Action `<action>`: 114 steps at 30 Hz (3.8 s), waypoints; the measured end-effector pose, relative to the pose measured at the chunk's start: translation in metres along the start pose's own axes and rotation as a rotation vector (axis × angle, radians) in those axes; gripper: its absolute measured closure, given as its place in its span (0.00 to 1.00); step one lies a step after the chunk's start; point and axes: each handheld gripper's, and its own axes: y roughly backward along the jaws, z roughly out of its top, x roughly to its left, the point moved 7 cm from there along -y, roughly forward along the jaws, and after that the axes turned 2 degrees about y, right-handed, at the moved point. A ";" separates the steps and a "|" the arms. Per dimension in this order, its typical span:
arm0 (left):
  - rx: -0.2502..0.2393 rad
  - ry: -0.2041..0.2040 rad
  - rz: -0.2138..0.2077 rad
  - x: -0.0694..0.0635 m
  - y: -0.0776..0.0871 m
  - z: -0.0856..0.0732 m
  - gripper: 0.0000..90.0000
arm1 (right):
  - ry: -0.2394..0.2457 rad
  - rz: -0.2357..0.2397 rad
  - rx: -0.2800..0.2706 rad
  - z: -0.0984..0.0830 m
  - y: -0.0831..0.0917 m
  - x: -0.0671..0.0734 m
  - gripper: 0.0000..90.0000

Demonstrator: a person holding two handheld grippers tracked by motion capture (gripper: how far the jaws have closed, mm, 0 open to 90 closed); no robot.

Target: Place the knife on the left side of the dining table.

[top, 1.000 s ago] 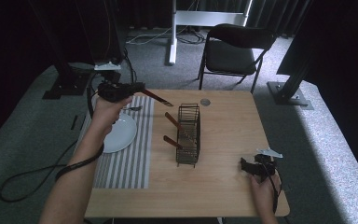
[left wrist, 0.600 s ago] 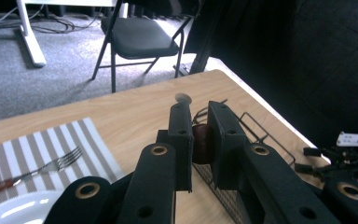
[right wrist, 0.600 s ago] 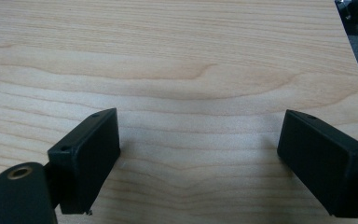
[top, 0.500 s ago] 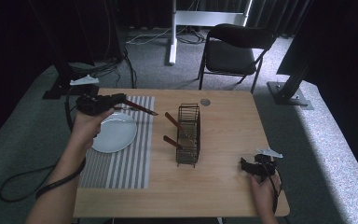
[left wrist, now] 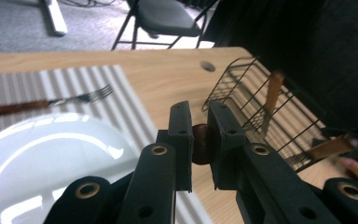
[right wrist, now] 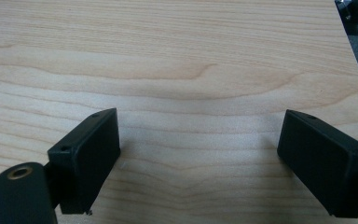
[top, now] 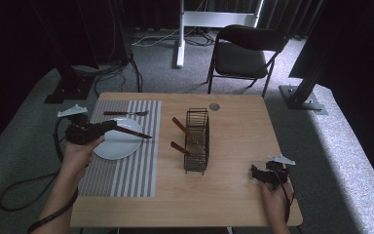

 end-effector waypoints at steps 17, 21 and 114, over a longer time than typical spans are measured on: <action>0.030 0.065 -0.015 0.002 0.031 -0.058 0.90 | 0.002 0.000 0.000 0.000 0.000 0.000 0.14; 0.054 0.031 0.000 -0.006 0.033 -0.070 0.90 | 0.002 0.000 0.000 0.000 0.000 0.000 0.14; 0.143 0.012 0.520 0.052 0.002 -0.188 0.00 | -0.001 0.000 0.002 0.000 0.000 0.000 0.14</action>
